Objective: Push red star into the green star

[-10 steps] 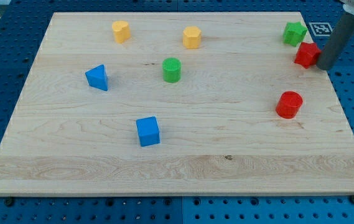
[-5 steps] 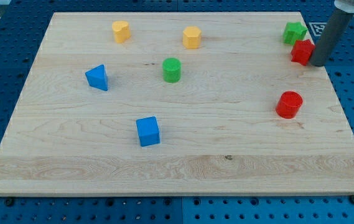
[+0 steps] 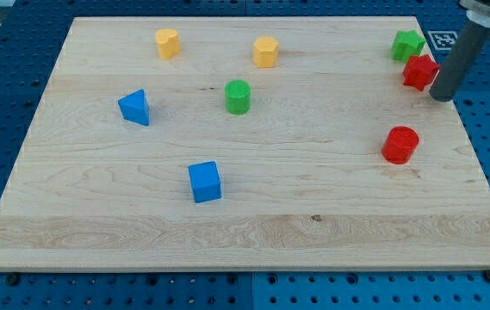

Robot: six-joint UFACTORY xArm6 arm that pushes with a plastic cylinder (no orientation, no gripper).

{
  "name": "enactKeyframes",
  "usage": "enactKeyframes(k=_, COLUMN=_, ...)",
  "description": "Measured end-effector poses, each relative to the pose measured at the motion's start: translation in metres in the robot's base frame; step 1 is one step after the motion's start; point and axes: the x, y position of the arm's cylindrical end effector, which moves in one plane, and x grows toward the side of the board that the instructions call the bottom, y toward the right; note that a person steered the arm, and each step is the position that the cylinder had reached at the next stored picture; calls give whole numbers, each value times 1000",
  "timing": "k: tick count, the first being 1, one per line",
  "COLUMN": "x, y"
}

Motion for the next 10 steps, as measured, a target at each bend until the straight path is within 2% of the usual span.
enactKeyframes(k=8, x=-25, y=-5)
enactKeyframes(k=10, x=20, y=-2)
